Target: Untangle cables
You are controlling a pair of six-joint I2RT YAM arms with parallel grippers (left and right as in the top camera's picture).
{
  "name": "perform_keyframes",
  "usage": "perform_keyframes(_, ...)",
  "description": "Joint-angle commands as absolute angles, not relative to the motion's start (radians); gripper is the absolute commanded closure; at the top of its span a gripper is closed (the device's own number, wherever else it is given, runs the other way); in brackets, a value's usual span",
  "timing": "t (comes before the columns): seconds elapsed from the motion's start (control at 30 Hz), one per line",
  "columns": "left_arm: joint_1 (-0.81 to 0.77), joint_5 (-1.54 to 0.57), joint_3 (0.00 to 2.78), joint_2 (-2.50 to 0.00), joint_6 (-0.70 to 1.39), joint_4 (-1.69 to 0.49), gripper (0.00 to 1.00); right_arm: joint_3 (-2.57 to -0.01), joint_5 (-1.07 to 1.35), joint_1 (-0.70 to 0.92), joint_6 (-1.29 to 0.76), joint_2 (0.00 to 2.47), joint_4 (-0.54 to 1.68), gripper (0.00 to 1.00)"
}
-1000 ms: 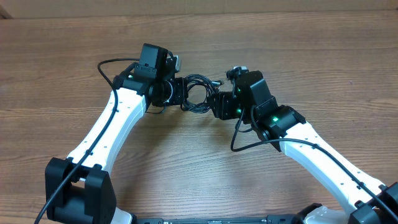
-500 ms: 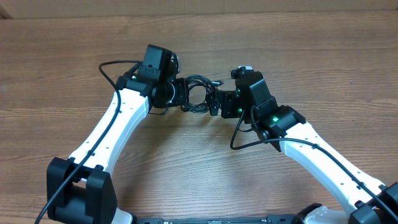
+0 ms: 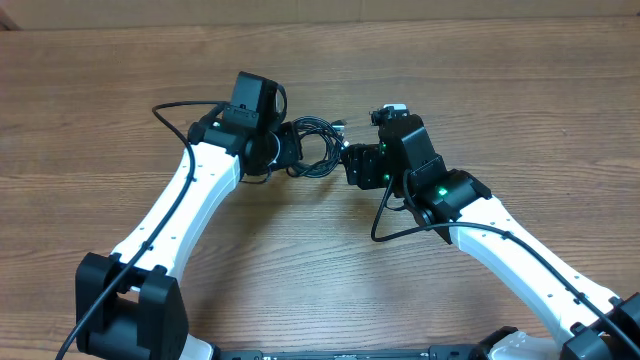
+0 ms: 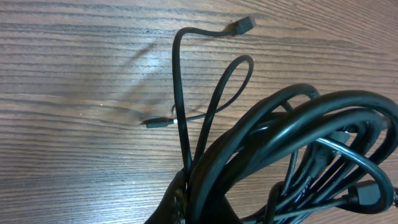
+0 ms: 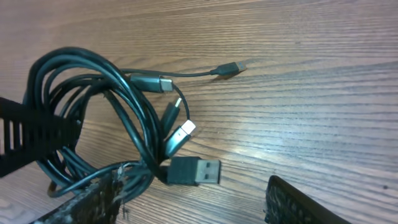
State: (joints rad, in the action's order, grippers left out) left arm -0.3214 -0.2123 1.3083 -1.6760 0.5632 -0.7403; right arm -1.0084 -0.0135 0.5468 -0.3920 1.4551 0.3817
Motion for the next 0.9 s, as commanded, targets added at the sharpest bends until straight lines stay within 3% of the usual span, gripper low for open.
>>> perform_keyframes(0.0,-0.348,-0.190,1.303,-1.681,0.581,-0.739,0.96,-1.028,-0.031,0.568,-0.384,1.449,0.369,0.28)
perform_keyframes(0.17,-0.368,-0.172,1.303,-1.681,0.585,-0.736,0.96,-1.028,-0.055,0.578,-0.385,1.477,0.372,0.29)
perform_keyframes(0.43,-0.369,-0.173,1.303,-1.681,0.607,-0.735,0.96,-1.028,-0.055,0.584,-0.386,1.483,0.369,0.53)
perform_keyframes(0.87,-0.418,-0.173,1.303,-1.681,0.609,-0.725,0.96,-1.028,-0.051,0.583,-0.389,1.484,0.348,0.67)
